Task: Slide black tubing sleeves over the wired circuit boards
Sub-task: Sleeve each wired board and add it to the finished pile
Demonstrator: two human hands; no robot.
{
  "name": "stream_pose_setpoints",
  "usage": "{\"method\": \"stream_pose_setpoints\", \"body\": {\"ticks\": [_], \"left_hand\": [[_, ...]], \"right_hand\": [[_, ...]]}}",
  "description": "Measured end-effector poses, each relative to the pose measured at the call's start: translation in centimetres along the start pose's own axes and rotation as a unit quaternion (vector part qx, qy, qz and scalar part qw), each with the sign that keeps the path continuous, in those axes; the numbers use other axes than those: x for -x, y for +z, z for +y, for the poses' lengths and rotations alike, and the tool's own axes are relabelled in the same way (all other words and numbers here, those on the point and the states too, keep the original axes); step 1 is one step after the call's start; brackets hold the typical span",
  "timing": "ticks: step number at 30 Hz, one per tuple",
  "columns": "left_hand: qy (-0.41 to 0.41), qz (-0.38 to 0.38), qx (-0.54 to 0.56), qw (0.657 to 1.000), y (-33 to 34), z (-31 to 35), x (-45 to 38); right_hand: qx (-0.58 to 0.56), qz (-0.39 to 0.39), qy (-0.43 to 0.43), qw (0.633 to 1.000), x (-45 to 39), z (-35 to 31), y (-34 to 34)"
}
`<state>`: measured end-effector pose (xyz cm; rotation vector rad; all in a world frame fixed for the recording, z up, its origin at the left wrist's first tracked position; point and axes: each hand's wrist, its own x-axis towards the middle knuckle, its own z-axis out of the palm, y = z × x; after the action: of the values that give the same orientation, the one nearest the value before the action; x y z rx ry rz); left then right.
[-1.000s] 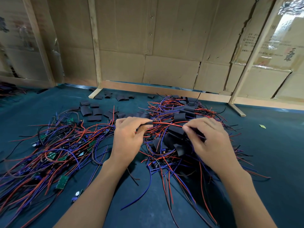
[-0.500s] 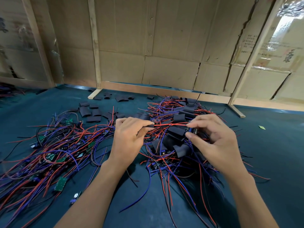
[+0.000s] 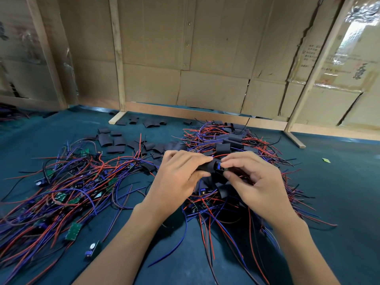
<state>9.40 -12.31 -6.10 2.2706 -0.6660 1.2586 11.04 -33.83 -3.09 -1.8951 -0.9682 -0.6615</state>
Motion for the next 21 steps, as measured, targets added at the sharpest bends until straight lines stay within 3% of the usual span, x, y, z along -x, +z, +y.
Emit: {"method": "stream_pose_setpoints", "body": {"ticks": [9,14,18,21], "left_hand": [[-0.016,-0.012,0.003,1.0,0.23,-0.14,0.21],[-0.018,-0.025,0.044,0.999,0.3,0.03,0.27],[-0.017,-0.033,0.064,0.997,0.34,-0.07,0.3],[-0.014,-0.034,0.065,0.997,0.45,0.01,0.36]], "right_hand": [[-0.126,-0.012,0.087,0.988,0.2,-0.22,0.28],[-0.101,-0.008,0.109,0.989,0.13,-0.14,0.63],[0.006,0.013,0.027,1.0,0.0,-0.04,0.46],[0.028,0.015,0.016,0.999,-0.02,-0.03,0.64]]}}
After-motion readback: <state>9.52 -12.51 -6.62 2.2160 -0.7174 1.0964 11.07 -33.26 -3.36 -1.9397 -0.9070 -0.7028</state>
